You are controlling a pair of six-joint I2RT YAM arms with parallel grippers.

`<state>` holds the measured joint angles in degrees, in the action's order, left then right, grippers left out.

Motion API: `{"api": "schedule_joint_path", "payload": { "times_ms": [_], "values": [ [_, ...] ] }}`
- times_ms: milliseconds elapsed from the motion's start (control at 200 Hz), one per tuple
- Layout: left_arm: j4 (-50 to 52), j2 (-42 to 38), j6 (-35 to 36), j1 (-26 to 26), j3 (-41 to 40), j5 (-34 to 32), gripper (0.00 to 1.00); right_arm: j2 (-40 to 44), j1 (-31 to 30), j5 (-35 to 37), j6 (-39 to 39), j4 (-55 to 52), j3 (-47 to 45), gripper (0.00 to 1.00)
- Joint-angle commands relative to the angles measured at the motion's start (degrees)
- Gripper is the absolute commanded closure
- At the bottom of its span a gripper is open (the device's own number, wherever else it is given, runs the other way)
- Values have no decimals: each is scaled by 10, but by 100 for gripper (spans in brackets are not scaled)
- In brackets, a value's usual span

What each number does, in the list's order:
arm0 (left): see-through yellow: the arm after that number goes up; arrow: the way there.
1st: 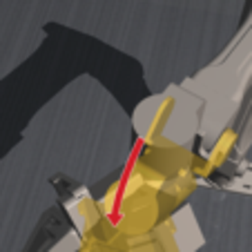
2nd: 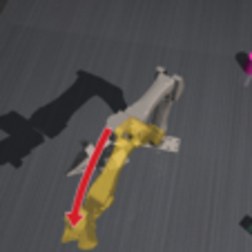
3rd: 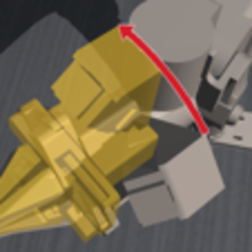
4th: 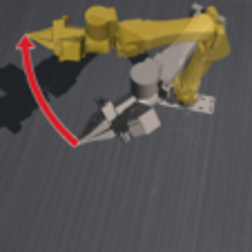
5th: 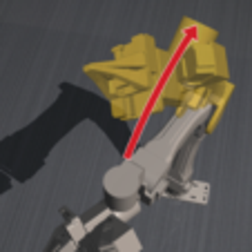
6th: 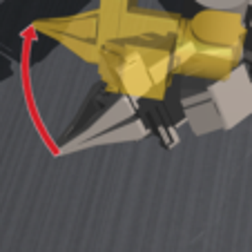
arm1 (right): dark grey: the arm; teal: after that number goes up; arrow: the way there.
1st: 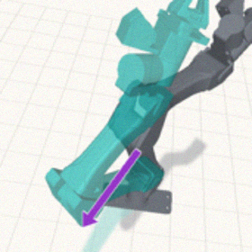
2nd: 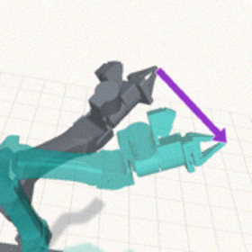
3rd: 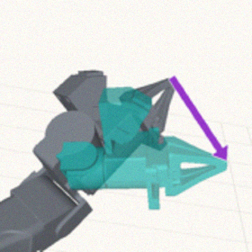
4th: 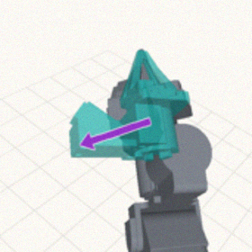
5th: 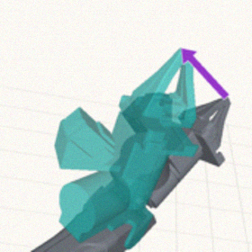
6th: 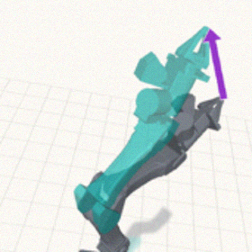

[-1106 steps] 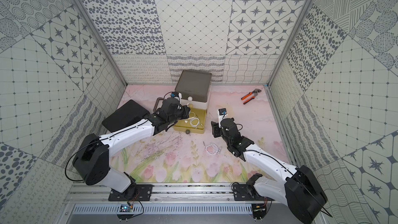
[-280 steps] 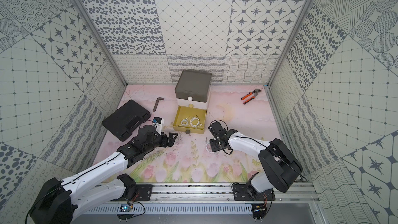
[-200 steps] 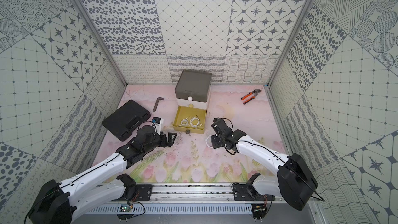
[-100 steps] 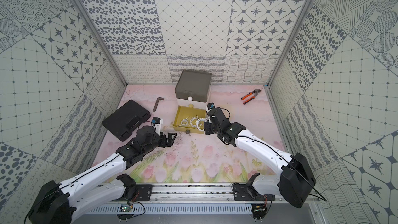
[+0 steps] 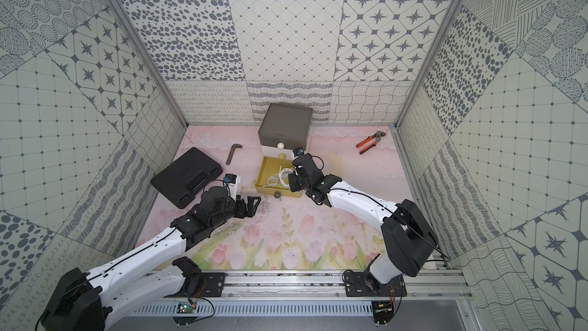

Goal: Place the wired earphones into the drawer by color
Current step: Place the wired earphones in the drawer.

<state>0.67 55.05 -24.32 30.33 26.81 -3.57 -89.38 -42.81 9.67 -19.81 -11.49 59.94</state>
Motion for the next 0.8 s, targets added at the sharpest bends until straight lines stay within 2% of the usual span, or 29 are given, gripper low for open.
{"api": "schedule_joint_path", "payload": {
  "times_ms": [0,415,460,580,670,795],
  "values": [
    [-8,-3,-3,-4,-1,-2,1,-33,-4,14,-8,57,21,100],
    [-14,-13,-7,-5,-6,10,1,-132,-5,-3,-44,103,55,100],
    [-13,-16,-7,-4,-7,10,1,-137,-6,-4,-52,110,54,93],
    [-15,-32,-2,-4,-12,17,1,-142,-5,-15,-70,110,56,67],
    [-31,-37,6,-4,-22,18,1,-125,-5,-37,-78,93,55,61],
    [-42,-33,-20,-5,-24,18,1,-70,-4,-33,-83,85,21,54]
  ]
}}
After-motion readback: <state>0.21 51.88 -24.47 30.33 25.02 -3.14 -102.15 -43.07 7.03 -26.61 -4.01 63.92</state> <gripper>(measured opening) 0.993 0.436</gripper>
